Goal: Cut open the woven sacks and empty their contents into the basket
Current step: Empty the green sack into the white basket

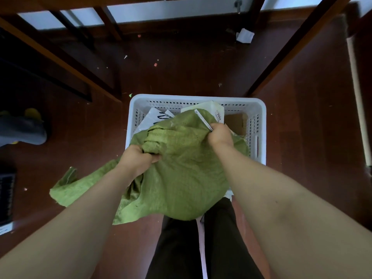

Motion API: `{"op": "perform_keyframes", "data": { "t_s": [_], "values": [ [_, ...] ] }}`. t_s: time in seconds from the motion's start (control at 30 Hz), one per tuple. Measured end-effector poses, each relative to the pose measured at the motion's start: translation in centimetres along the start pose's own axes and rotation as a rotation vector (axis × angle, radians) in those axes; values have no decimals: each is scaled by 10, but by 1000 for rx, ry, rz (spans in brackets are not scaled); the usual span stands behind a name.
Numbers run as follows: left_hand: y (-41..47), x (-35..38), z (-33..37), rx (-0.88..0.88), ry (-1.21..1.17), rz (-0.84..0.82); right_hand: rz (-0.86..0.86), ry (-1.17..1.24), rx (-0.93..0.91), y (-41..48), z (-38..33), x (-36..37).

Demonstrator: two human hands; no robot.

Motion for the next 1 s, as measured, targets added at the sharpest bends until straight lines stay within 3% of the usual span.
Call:
{"op": "perform_keyframes", "data": {
  "t_s": [0.1,0.27,0.4,0.53,0.67,0.8,0.9,1.0],
  "values": [
    [-3,5,5,27,-7,3,-85,-44,32,-11,13,13],
    [-3,12,8,36,67,-53,-2,257,108,-8,19,-4],
    [6,13,6,59,136,-22,-109,152,72,10,7,3],
    [4,16,2,57,244,22,-86,122,113,5,29,0],
    [-13,18,1,32,201,39,-81,169,194,-20,62,-21],
    [-35,16,15,23,185,46,-10,207,188,-33,51,-58],
    [-42,-2,21,17,193,87,7,422,173,-49,14,-66],
    [-58,-38,24,42,184,227,-138,753,264,-82,-6,-45]
  ]
}}
Point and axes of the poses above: each hand's wrist, its own y-axis towards the middle knuckle, its own x-axis out of the palm, z = x × y, the point moved 9 cm from there along y, towards the middle knuckle, and after that the axes turned 4 degrees about -y, right-handed, at the moved point
